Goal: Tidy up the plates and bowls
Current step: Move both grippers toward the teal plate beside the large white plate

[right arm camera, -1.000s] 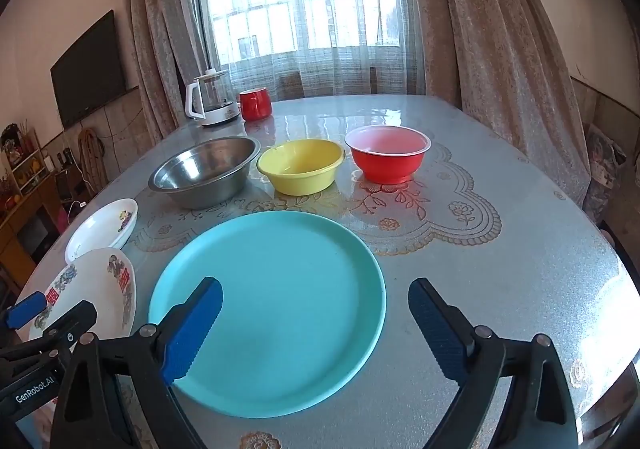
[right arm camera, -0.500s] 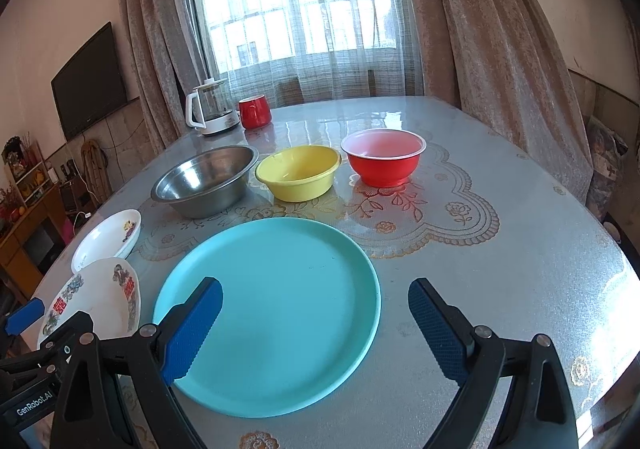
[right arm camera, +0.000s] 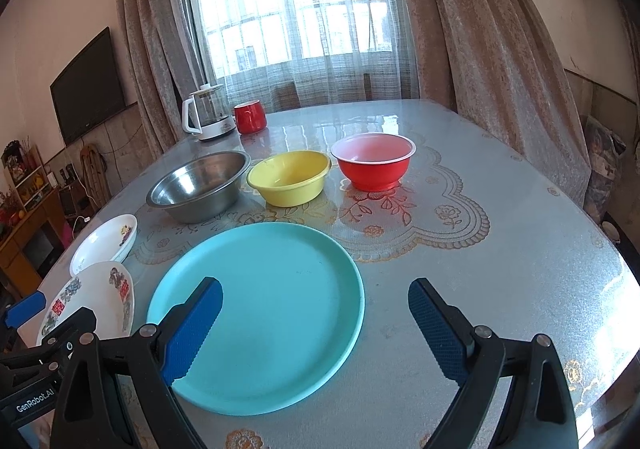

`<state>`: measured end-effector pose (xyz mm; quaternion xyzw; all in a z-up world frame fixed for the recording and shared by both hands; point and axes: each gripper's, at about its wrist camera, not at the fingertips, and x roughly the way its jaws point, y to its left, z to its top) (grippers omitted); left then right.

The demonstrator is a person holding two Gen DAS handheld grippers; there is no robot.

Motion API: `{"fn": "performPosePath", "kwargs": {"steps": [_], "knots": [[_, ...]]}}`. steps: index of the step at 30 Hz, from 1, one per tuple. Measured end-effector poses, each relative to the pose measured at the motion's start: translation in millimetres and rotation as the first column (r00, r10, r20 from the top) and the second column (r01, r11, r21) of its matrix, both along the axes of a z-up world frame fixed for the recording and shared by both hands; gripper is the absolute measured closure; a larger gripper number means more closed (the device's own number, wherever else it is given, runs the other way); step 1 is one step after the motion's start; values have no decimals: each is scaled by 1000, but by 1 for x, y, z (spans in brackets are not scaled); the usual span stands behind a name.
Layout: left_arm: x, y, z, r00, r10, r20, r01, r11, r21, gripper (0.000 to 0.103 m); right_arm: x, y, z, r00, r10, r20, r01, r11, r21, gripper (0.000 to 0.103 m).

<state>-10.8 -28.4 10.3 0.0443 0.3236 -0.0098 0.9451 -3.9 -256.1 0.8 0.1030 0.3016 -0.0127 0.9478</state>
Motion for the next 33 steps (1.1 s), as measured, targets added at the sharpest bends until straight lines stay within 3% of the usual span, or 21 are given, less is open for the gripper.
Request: {"fn": "performPosePath", "kwargs": {"steps": [9,16,21,33], "knots": [[4,-14,10,1000,-5,24,4,999,35,10,8,-6,10,999,10,39,-10,1000,-7,7],[13,-33,9,999,-53,10,53,998,21,10,-5,-18,11,998,-18,66,23,997,-69,7],[13,-38,8,997,-81,11,81,996,23,10,-5,-25,2,999,-37,39,38,999,-38,7],[5,-20,-1,998,-61,2,61,998,-19,10,-5,4,-5,999,48,5,-47,998,-36,7]]}}
